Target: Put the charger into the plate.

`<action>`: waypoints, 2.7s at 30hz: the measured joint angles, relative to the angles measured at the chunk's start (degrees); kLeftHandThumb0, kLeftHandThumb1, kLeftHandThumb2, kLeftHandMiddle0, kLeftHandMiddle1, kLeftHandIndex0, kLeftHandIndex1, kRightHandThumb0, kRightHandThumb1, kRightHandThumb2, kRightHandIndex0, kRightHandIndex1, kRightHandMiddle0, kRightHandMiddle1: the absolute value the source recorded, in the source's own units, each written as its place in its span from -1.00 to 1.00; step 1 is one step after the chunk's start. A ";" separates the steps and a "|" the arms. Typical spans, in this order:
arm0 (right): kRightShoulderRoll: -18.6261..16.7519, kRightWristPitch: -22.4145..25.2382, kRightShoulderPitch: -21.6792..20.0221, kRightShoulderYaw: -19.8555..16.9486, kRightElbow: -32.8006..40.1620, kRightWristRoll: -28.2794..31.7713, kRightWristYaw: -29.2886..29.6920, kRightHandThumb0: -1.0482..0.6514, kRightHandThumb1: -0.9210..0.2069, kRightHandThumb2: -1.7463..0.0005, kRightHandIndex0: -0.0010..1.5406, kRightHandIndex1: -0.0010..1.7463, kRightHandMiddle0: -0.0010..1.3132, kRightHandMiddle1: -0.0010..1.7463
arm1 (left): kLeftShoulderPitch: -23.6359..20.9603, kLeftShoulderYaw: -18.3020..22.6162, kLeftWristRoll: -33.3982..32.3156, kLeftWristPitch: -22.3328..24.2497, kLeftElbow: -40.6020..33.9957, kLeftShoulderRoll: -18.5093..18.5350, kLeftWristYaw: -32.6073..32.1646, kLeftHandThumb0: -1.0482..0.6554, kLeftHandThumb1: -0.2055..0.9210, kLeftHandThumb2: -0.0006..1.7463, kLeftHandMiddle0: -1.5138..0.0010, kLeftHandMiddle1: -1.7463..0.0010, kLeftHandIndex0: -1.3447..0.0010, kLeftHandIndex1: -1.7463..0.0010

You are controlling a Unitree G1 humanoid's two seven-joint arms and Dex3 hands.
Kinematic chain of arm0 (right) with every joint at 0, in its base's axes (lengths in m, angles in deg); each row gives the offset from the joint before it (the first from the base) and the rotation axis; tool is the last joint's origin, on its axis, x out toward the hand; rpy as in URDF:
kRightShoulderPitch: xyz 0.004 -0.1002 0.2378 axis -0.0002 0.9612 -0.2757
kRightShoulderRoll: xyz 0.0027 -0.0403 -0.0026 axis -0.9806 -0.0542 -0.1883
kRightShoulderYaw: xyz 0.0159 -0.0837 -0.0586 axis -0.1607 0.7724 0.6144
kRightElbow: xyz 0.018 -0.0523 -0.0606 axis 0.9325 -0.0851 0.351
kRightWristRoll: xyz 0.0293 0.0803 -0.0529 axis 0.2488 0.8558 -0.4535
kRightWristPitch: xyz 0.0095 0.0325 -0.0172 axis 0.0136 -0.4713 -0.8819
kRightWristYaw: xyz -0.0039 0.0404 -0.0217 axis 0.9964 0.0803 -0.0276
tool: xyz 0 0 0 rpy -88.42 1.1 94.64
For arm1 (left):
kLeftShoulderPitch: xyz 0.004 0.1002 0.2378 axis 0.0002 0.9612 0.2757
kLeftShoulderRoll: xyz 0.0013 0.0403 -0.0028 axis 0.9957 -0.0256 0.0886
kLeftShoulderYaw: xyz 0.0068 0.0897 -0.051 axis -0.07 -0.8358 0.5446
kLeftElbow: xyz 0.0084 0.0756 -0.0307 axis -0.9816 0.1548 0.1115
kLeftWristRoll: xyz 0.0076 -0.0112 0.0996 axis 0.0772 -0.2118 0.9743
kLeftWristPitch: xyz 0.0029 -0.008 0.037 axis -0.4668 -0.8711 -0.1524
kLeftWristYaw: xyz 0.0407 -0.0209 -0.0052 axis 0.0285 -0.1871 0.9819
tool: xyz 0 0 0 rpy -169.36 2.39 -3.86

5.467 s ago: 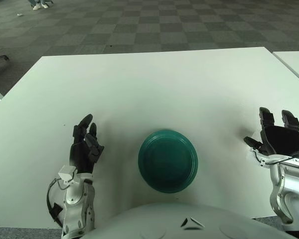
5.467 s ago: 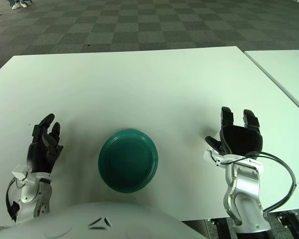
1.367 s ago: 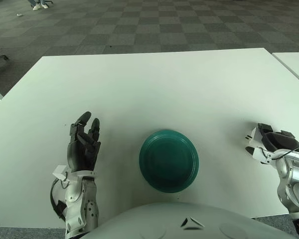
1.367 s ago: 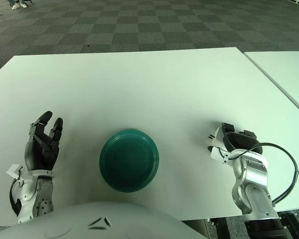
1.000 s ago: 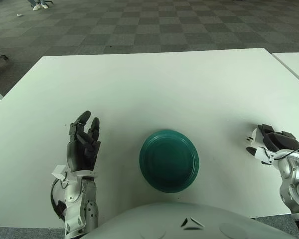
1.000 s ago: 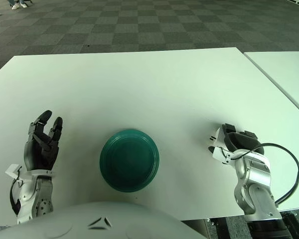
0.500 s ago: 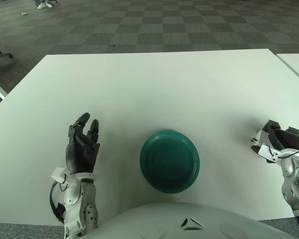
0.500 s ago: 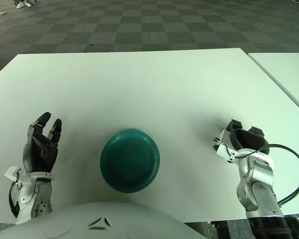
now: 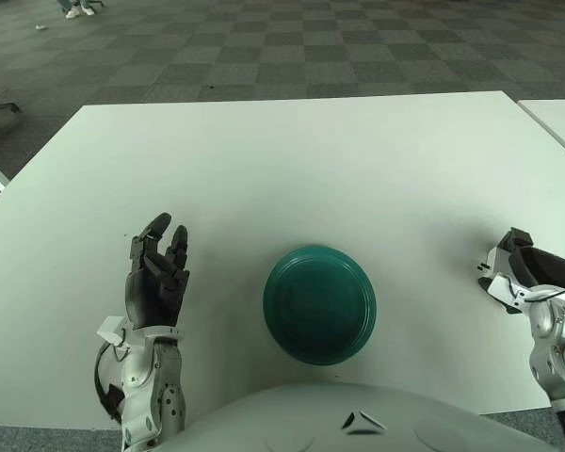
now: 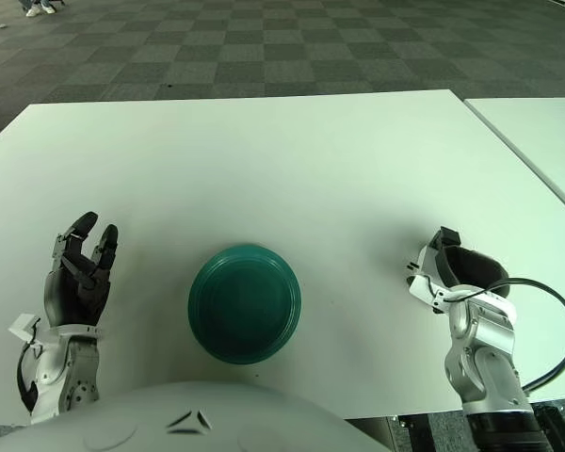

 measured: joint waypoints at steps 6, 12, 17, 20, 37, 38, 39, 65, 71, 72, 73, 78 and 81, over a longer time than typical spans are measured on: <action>-0.20 0.43 0.00 0.54 -0.02 0.12 1.00 -0.28 -0.18 -0.30 0.04 1.00 -0.24 1.00 | -0.07 0.12 -0.03 0.06 0.00 0.05 0.00 -0.87 1.00 0.16 0.48 0.96 1.00 -0.12; -0.25 0.45 -0.05 0.91 -0.11 0.20 1.84 -0.28 -0.19 -0.29 0.04 1.00 -0.24 1.00 | -0.19 0.21 -0.08 0.09 0.03 0.14 0.00 -0.87 1.00 0.16 0.48 0.96 1.00 -0.12; -0.20 1.13 0.03 1.18 1.70 -0.03 1.35 -0.28 -0.20 -0.29 0.03 1.00 -0.25 1.00 | -0.63 0.31 -0.20 0.12 0.17 0.24 0.00 -0.87 1.00 0.16 0.48 0.96 1.00 -0.12; 0.02 2.20 0.92 1.41 6.64 -0.32 -1.92 -0.28 -0.20 -0.29 0.02 1.00 -0.25 1.00 | -0.80 0.59 -0.23 0.13 0.29 0.37 0.00 -0.87 1.00 0.16 0.48 0.96 1.00 -0.12; -4.29 -0.23 -17.98 8.46 32.77 -6.95 -13.36 -0.28 -0.18 -0.30 0.17 1.00 -0.24 1.00 | -0.78 0.05 0.05 0.33 -0.60 0.00 -0.22 -0.87 1.00 0.16 0.48 0.97 1.00 -0.12; -5.45 -1.15 -19.17 9.86 32.80 -7.04 -12.80 -0.28 -0.18 -0.30 0.18 1.00 -0.23 1.00 | -0.47 -0.12 0.09 0.38 -0.94 -0.12 -0.25 -0.87 1.00 0.16 0.48 0.97 1.00 -0.12; -6.79 -1.99 -20.25 11.34 32.78 -7.14 -12.36 -0.28 -0.17 -0.31 0.19 1.00 -0.23 1.00 | -0.15 -0.30 0.13 0.47 -1.23 -0.21 -0.29 -0.87 1.00 0.16 0.48 0.97 1.00 -0.12; -14.16 -20.33 -21.72 30.18 29.75 0.13 -21.33 -0.28 -0.15 -0.33 0.39 1.00 -0.22 1.00 | 6.09 -11.97 6.71 -2.75 -7.40 -1.87 -4.94 -0.87 1.00 0.16 0.48 0.97 1.00 -0.12; -9.96 -25.42 -17.54 29.99 27.86 1.67 -21.31 -0.28 -0.19 -0.30 0.37 1.00 -0.24 1.00 | 7.68 -15.32 8.65 -4.73 -7.31 -1.60 -7.52 -0.87 1.00 0.16 0.48 0.97 1.00 -0.12; -9.21 -26.21 -17.06 29.64 27.71 1.78 -21.28 -0.28 -0.19 -0.30 0.36 1.00 -0.24 1.00 | 7.82 -15.89 8.97 -5.05 -7.31 -1.58 -7.88 -0.87 1.00 0.16 0.48 0.97 1.00 -0.12; -8.54 -26.96 -16.69 29.31 27.60 1.85 -21.20 -0.28 -0.18 -0.30 0.35 1.00 -0.24 1.00 | 7.96 -16.50 9.14 -5.34 -7.31 -1.55 -8.21 -0.87 1.00 0.16 0.48 0.97 1.00 -0.12; -5.57 -30.46 -15.42 27.80 27.20 2.49 -20.49 -0.29 -0.14 -0.34 0.31 1.00 -0.21 1.00 | 8.70 -19.06 10.16 -6.25 -7.31 -1.44 -9.98 -0.87 1.00 0.16 0.48 0.97 1.00 -0.12; -4.35 -32.43 -14.99 27.31 26.88 3.09 -20.45 -0.29 -0.12 -0.35 0.28 1.00 -0.20 1.00 | 9.09 -20.48 11.08 -6.74 -7.33 -1.38 -11.13 -0.87 1.00 0.16 0.48 0.97 1.00 -0.12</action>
